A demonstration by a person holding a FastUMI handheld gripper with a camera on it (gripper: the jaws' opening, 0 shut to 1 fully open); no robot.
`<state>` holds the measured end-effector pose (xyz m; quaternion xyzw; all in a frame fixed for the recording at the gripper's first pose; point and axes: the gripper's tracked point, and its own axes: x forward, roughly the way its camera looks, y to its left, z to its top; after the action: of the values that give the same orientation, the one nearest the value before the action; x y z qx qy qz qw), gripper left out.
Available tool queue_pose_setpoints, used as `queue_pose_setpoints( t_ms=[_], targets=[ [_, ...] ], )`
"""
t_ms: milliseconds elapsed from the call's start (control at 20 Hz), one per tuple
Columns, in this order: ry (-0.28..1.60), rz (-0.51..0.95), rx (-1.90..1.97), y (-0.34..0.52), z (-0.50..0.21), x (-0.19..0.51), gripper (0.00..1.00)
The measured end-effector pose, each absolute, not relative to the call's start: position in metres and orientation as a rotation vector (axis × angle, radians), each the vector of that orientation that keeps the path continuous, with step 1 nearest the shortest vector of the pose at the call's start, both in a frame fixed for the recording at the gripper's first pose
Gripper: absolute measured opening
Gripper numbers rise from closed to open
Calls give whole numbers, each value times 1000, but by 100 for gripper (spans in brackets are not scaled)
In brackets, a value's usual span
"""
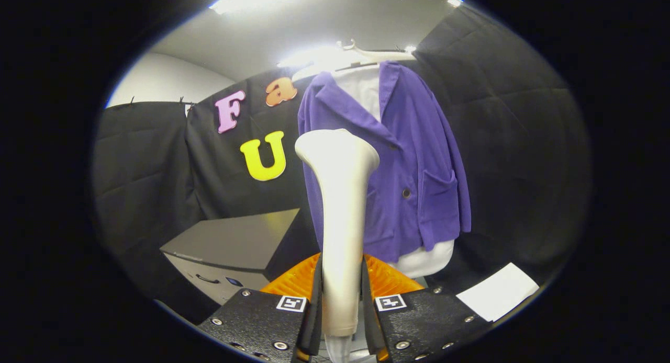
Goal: Iron the clothes twice with a garment steamer, once on the left side and once on the right side.
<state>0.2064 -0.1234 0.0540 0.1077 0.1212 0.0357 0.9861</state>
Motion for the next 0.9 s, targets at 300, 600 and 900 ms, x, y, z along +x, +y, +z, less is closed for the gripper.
queue_pose_setpoints(
  t_ms=[300, 600, 900],
  targets=[
    [98, 24, 216, -167, 125, 245, 33],
    [-20, -8, 216, -201, 178, 285, 33],
    [-92, -89, 253, -233, 194, 330, 33]
  ],
)
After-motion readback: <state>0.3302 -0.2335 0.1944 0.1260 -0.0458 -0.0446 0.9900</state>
